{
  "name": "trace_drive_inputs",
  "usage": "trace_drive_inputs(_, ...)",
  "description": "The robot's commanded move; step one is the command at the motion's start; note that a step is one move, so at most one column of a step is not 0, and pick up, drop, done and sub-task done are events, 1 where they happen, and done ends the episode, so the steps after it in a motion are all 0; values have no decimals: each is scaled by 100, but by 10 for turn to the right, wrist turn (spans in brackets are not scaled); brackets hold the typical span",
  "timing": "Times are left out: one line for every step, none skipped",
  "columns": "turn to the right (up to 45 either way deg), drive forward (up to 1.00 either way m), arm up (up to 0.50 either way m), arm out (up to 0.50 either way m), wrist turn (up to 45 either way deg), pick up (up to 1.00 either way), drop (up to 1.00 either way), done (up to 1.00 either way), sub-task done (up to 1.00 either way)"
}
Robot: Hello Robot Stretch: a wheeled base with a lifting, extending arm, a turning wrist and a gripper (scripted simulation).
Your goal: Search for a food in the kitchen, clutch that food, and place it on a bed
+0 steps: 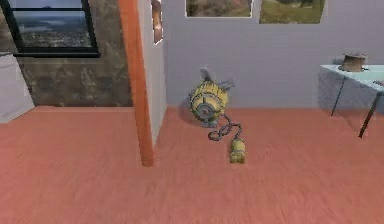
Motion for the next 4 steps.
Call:
trace_drive_inputs(-450,0,0,0,0,0,0,0,0)
trace_drive_inputs(-60,0,0,0,0,0,0,0,0)
trace_drive_inputs(0,100,0,0,0,0,0,0,0)
trace_drive_inputs(0,100,0,0,0,0,0,0,0)
